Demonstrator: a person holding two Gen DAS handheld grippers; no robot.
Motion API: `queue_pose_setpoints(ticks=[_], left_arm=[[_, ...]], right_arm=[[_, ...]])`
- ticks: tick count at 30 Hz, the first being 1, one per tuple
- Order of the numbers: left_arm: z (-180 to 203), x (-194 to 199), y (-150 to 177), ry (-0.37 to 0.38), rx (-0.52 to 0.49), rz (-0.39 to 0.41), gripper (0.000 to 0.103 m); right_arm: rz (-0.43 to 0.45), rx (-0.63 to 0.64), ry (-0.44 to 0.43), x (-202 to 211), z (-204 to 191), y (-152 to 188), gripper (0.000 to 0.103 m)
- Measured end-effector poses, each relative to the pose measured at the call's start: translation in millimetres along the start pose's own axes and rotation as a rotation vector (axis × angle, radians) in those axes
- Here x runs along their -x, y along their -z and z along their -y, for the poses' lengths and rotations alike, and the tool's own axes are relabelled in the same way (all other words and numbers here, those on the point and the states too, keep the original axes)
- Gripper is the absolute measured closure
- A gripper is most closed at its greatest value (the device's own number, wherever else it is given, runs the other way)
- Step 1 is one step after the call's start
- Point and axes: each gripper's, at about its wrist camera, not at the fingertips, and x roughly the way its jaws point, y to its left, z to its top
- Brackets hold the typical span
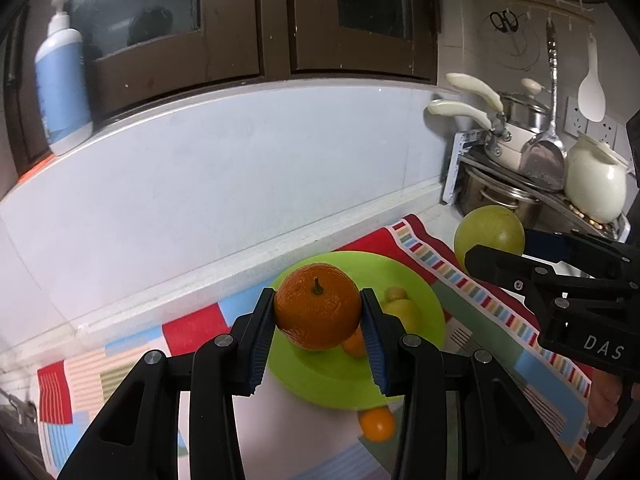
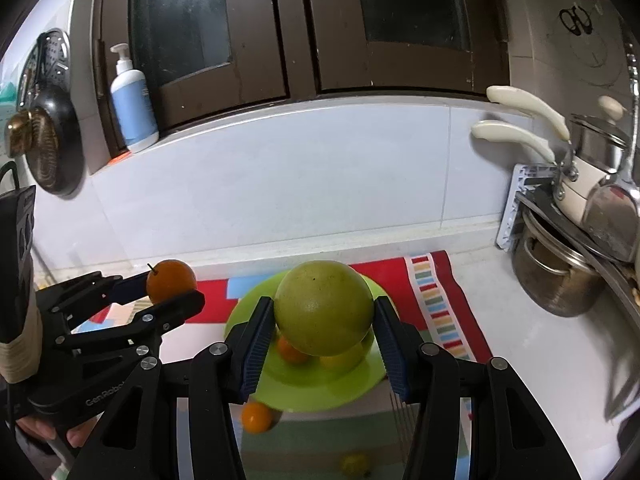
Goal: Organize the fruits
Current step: 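Carry the orange and yellow-green fruit up over the green plate, then lower both fruits onto the plate and open both grippers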
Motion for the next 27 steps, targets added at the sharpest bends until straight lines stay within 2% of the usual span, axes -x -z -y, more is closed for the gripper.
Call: queue_pose_setpoints(ticks=[13, 27], left_arm=[[-15.1, -73.9, -6.7, -0.001, 0.0, -0.048, 0.062], [-19.0, -144.1, 4.8, 0.022, -0.014, -0.14, 0.062]], right_arm=[[-0.062, 0.002, -0.009, -75.0, 15.2, -10.4, 0.052], [-0.156, 0.004, -0.02, -140.6, 25.4, 0.2, 0.052]])
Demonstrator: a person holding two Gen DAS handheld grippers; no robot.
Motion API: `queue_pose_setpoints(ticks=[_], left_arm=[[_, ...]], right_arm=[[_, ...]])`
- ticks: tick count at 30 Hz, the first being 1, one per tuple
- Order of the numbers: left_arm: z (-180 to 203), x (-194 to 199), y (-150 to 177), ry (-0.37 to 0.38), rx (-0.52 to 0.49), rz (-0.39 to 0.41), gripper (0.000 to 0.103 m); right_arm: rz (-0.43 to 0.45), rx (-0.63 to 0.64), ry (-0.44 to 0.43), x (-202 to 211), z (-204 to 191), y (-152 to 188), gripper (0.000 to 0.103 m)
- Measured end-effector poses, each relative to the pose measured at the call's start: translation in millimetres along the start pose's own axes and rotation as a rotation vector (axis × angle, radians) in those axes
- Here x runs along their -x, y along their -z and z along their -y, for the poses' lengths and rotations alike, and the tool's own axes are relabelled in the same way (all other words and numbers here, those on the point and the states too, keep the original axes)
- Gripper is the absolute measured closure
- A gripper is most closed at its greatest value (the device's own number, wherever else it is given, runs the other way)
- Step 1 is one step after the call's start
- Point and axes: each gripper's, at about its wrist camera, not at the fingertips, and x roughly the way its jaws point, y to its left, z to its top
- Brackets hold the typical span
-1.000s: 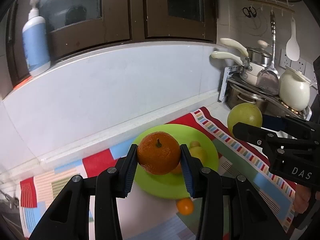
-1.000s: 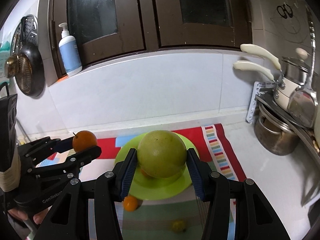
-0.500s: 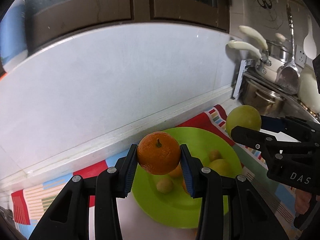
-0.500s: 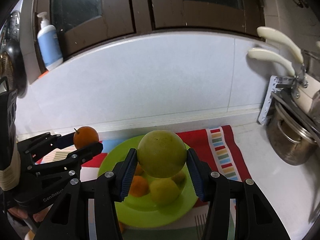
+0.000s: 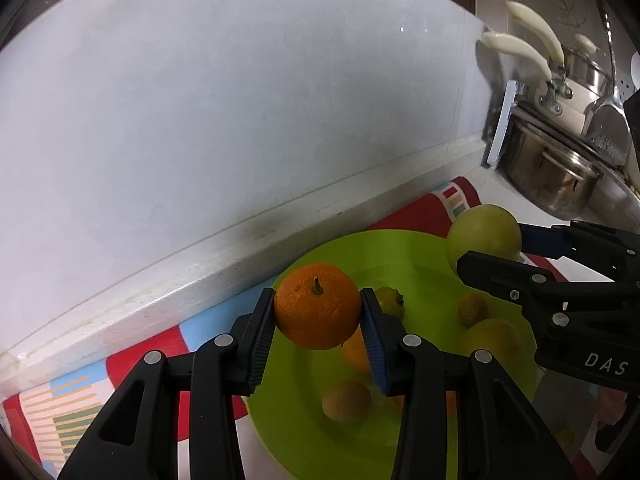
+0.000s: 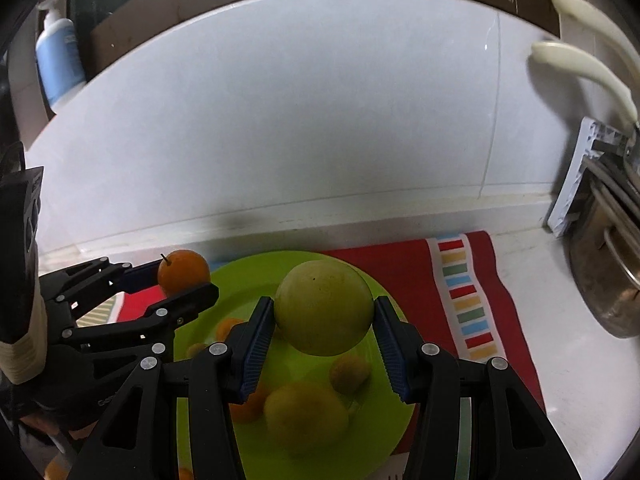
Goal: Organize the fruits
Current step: 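Lower both fruits onto the plate and open both grippers, then withdraw both grippers from the plate toward the last fruits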
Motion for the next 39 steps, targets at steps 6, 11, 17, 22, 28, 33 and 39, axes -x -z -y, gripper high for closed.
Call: queue_pose_setpoints(ticks=[6, 11, 17, 22, 28, 33, 39], left_arm=[[0.4, -12.4, -0.1, 0.004, -0.005, -0.023, 0.062], [4.7, -13.8, -0.1, 0.007, -0.017, -0.03, 0.062], [2.2, -3.0, 0.8, -0.004, -0.022, -0.009, 0.051], [1.4, 15.5, -1.1, -0.026, -0.039, 0.025, 0.044], [3.3, 50.0, 1.6, -0.051, -0.04, 0.067, 0.037], [9.3, 81.1, 2.6, -0.066, -0.037, 0.114, 0.028], [18.5, 120.5, 11.1, -0.08, -0.037, 0.166, 0.021]], right_arm=[[-0.029, -0.006, -0.01, -15.5, 4.6, 0.7, 0.052], [-0.041, -0.016, -0.022, -20.5, 6.2, 1.3, 0.052], [-0.042, -0.027, -0.01, -17.1, 6.2, -1.7, 0.044], [0.015, -0.021, 0.02, 1.7, 3.7, -5.6, 0.04], [0.043, -0.037, 0.035, 27.3, 5.1, -0.8, 0.036], [0.077, -0.036, 0.049, 55.4, 3.4, 6.4, 0.035], [0.131, -0.034, 0.08, 94.9, -3.0, 17.1, 0.028]])
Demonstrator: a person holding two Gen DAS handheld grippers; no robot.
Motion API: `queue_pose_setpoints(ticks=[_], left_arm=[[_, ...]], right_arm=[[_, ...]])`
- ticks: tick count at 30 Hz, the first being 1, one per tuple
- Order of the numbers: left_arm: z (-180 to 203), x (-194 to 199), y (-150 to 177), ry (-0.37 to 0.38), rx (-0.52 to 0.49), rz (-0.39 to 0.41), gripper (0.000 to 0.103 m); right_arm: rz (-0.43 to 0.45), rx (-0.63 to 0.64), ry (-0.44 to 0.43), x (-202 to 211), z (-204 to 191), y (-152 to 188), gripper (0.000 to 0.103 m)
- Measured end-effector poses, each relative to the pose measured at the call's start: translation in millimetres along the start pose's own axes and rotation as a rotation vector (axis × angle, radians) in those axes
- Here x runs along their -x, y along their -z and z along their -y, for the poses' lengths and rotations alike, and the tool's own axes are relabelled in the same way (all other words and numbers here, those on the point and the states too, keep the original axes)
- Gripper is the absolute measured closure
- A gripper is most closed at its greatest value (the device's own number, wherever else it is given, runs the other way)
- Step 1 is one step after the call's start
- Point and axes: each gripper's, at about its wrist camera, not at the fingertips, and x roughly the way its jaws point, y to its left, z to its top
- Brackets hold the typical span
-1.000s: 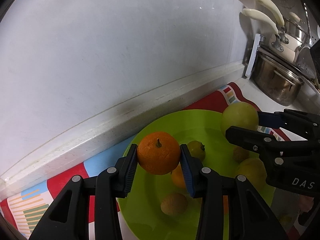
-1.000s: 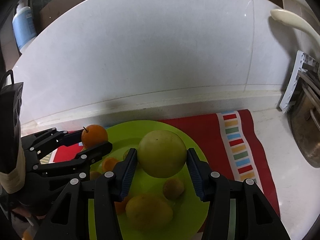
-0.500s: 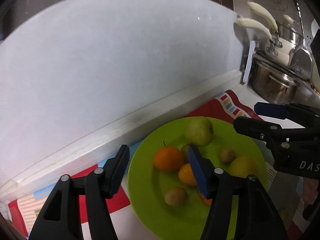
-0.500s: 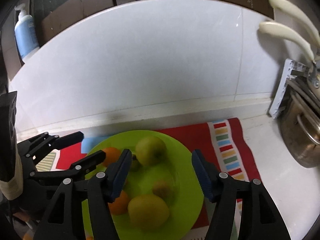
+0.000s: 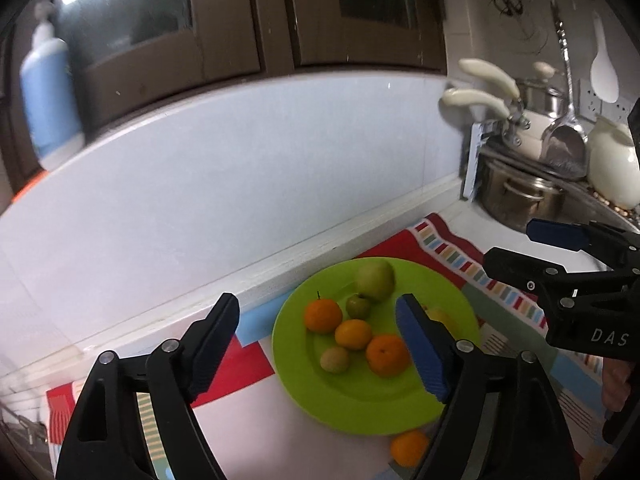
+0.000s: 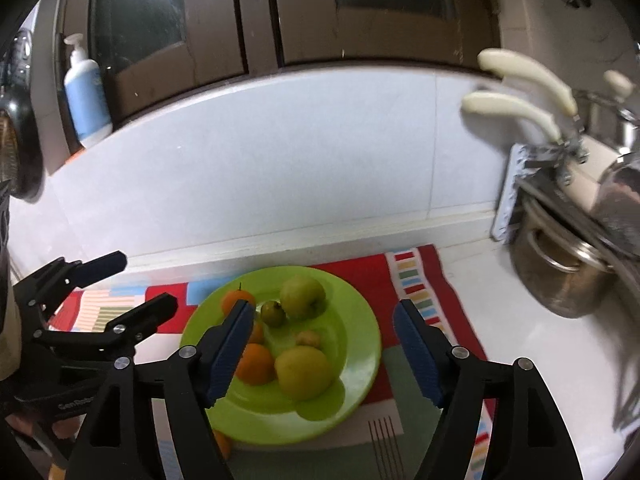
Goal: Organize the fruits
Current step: 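Withdraw both grippers from the plate toward the last fruits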
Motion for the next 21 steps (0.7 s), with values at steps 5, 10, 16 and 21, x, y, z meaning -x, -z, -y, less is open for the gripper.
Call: queue_pose_setpoints(ticks=[5, 10, 16, 21], left_arm=[[5.0, 31.2, 8.1, -0.005, 0.0, 0.03, 0.019], [11.7, 53.9, 17.3, -0.001, 0.001, 0.045, 0.016], [21.5, 68.7, 33.4, 0.007, -0.012, 0.038, 0.015], [28.6, 69.9, 51.3, 0.028, -0.015, -0.001, 0.015]], right_arm=[[0.036, 0.007, 0.026, 33.4, -5.9, 9.7, 0.026], [0.047, 0.027, 0.045, 56.3, -11.4, 22.3, 0.026], [0.035, 0.031, 0.052, 77.9, -12.6, 41.7, 0.027], [0.013, 0.033, 0.065, 85.3, -13.7, 59.3, 0.027]])
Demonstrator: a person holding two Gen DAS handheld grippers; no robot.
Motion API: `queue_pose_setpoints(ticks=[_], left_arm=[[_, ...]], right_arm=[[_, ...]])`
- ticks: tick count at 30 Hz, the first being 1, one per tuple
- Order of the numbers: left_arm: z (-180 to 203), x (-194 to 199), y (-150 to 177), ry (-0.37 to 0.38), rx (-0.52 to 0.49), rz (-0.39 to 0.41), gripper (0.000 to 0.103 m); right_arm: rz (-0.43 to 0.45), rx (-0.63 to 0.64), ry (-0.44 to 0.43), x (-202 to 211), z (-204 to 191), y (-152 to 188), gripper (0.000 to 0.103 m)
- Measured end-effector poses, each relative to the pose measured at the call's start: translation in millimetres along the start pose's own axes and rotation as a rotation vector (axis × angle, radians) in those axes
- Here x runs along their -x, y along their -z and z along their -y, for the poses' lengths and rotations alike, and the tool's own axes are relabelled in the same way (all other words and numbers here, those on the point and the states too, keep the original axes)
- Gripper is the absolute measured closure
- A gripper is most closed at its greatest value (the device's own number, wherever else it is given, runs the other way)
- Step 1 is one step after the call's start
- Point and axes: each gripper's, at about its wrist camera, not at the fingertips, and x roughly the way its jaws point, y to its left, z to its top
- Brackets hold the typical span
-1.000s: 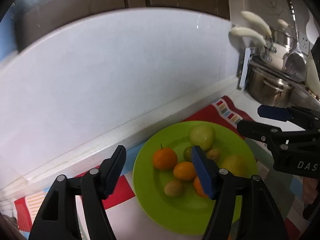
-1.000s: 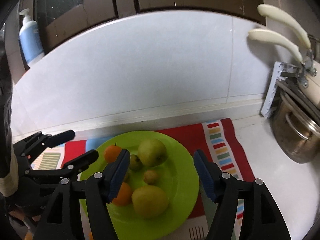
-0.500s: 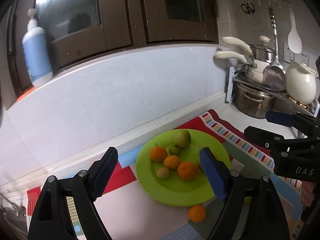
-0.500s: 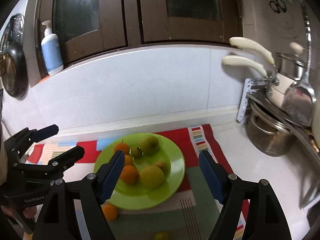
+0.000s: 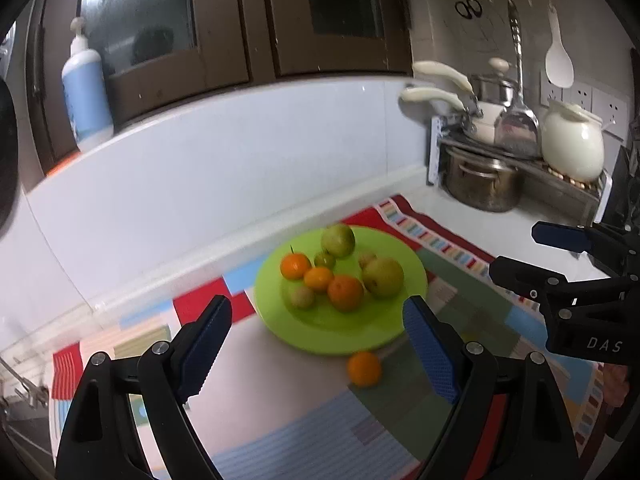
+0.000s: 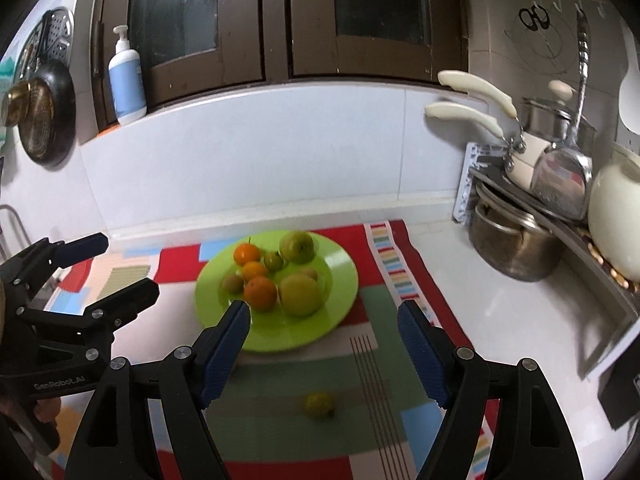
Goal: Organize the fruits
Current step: 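Withdraw both grippers from the plate toward the last fruits, then grasp the small green pear with the right gripper while the left grasps the orange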
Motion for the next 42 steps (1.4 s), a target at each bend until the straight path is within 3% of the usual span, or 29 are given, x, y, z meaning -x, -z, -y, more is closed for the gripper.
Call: queue_pose_setpoints(ticks=[11, 21, 28, 38, 42], left_arm=[[13.0, -8.9, 39.3, 0.04, -0.015, -0.079, 0.015], [17.0, -39.6, 70.7, 0.043, -0.038, -0.188, 0.015], [18.8, -63.1, 76.3, 0.069, -0.052, -0.224, 0.017], [22.3, -99.4, 59.7, 0.136, -0.002, -0.249, 0.032], [24.0, -107.1, 57.7, 0.155, 0.018, -0.263, 0.043]], right_arm=[[-0.122, -0.023, -0.014, -9.7, 2.0, 44.4, 0.027], [-0.21, -0.035, -0.01, -29.7, 3.2, 71.3, 0.027], [-0.249, -0.041, -0.01, -47.6, 4.2, 81.8, 0.027], [-0.267, -0.091, -0.042, -70.4, 11.9, 78.0, 0.046], [-0.273, -0.093, -0.05, -76.4, 12.8, 76.7, 0.055]])
